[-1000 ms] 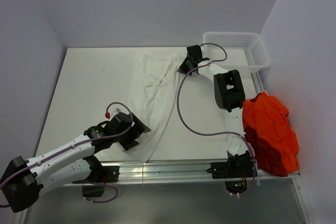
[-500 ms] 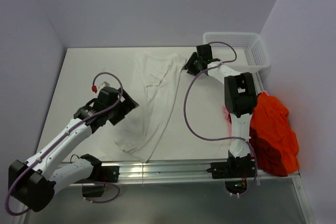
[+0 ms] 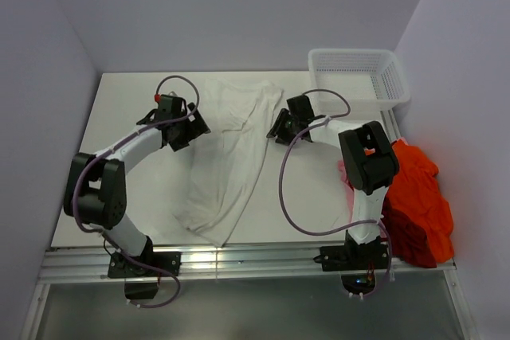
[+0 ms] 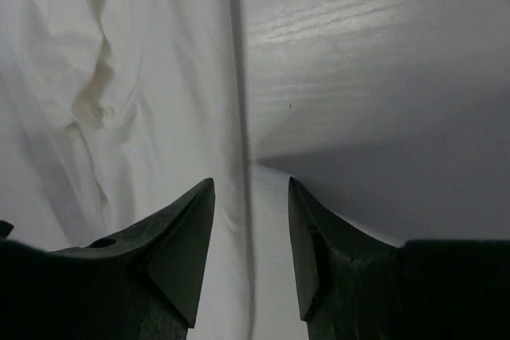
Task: Roll the t-shirts
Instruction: Fold the tshirt
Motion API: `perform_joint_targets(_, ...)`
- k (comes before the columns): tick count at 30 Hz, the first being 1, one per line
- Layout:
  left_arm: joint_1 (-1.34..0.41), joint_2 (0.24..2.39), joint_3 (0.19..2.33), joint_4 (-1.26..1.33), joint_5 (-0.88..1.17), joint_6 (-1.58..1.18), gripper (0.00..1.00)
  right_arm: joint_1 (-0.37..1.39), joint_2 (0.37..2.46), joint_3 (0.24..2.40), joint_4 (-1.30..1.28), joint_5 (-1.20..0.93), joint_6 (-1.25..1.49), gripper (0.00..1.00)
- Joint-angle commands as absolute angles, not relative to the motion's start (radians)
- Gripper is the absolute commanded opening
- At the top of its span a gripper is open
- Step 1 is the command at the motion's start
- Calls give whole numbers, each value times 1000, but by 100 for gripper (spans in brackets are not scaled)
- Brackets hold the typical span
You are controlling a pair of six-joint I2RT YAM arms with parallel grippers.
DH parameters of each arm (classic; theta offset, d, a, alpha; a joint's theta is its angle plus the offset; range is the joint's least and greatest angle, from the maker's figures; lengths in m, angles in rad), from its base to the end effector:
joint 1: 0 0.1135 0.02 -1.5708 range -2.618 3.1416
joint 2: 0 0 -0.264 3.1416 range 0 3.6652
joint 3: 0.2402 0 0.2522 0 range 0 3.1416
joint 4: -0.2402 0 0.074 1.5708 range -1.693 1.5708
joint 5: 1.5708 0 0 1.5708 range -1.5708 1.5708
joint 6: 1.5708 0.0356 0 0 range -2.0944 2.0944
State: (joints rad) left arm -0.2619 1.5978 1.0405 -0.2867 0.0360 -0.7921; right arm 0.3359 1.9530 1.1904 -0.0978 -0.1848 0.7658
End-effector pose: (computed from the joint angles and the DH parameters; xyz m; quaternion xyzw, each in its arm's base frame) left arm 0.3277 -0.0892 0.2169 -0.2387 0.9036 -0.1933 0.2987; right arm 0.3831 0.1407 0.1500 0.1678 0.9189 0.2550 0.2498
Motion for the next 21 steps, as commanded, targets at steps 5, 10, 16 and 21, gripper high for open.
perform_joint_targets(5, -256, 1779, 1221, -287, 34, -683, 96, 413, 1864, 1106, -3, -147, 779, 49)
perform_joint_targets(10, -239, 1890, 1290, -299, 25, -687, 92, 420, 1908, 1135, -11, -143, 793, 44)
perform_joint_targets(16, -207, 1977, 1331, -299, 29, -696, 87, 419, 1942, 1189, -43, -106, 796, 35)
perform_joint_targets(21, -196, 2032, 1356, -278, 69, -701, 68, 416, 1976, 1230, -69, -104, 796, 10)
